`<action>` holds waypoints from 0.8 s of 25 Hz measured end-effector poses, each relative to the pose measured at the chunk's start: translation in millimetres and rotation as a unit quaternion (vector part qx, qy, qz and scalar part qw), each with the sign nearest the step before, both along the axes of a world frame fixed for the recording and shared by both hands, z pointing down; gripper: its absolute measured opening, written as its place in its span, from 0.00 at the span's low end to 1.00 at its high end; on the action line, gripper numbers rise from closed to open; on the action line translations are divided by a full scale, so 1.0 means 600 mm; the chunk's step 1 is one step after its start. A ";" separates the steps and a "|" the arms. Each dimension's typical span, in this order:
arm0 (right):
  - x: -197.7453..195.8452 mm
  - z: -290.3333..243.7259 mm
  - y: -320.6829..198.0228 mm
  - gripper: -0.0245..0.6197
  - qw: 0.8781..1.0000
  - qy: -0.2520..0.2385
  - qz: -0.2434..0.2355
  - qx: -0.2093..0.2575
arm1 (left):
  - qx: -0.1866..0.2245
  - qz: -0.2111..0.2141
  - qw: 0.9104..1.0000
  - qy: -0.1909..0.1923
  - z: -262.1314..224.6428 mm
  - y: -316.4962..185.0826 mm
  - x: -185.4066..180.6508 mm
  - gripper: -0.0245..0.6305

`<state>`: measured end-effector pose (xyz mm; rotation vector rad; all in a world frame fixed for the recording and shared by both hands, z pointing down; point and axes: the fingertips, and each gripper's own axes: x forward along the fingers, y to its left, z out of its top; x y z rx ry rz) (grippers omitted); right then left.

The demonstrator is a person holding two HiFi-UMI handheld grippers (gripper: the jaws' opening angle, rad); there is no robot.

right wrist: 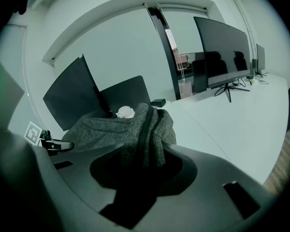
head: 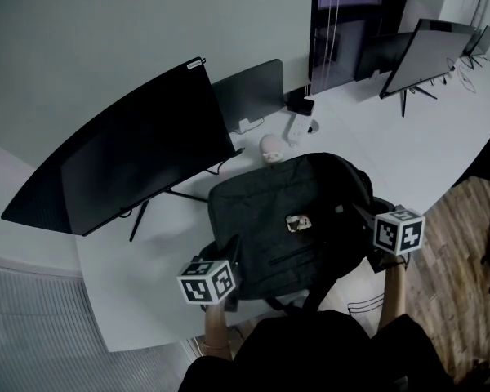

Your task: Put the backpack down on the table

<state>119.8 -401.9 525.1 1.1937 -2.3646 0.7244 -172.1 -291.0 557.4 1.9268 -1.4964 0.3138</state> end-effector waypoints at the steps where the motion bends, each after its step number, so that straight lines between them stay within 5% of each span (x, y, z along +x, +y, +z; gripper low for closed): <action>1: 0.000 0.002 -0.001 0.22 1.000 0.000 0.000 -0.002 | -0.001 0.000 1.000 0.000 0.001 -0.001 0.000 0.14; 20: 0.012 0.059 -0.012 0.23 0.999 0.017 0.010 -0.044 | -0.039 -0.011 0.999 -0.002 0.039 -0.010 -0.011 0.19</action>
